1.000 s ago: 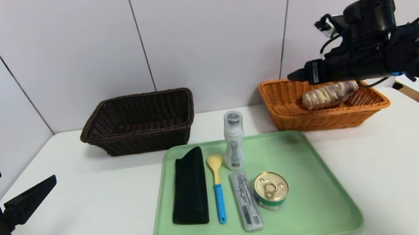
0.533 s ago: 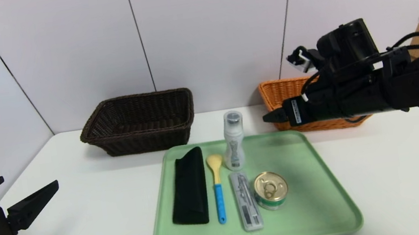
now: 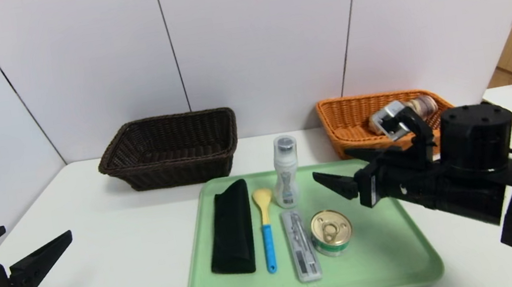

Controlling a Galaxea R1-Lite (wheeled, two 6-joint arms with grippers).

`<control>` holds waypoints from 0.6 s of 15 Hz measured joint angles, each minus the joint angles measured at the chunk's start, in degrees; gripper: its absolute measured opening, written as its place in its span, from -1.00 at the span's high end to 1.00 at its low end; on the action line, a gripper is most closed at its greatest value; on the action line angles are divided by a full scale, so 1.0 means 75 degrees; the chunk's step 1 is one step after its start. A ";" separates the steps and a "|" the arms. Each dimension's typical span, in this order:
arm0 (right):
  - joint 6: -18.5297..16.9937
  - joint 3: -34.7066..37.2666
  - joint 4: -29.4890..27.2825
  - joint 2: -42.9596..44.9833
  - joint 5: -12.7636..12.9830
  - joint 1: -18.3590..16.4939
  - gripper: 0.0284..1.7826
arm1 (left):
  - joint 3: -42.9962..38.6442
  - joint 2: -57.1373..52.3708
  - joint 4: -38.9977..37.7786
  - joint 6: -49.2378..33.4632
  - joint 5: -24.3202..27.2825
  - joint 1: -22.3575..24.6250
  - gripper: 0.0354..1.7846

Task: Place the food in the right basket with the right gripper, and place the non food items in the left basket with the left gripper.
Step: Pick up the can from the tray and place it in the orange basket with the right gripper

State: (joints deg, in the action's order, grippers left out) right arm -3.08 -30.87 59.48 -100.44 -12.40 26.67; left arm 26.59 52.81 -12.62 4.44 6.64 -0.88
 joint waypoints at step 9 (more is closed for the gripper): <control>0.0059 0.2958 0.3693 -0.0102 -0.0679 -0.0099 -0.90 | -0.0068 -0.0033 -0.0011 -0.0057 -0.0002 0.0000 -0.89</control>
State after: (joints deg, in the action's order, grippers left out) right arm -2.65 -8.68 87.17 -101.21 -17.49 25.93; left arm 26.08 52.57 -12.70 4.01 6.63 -0.88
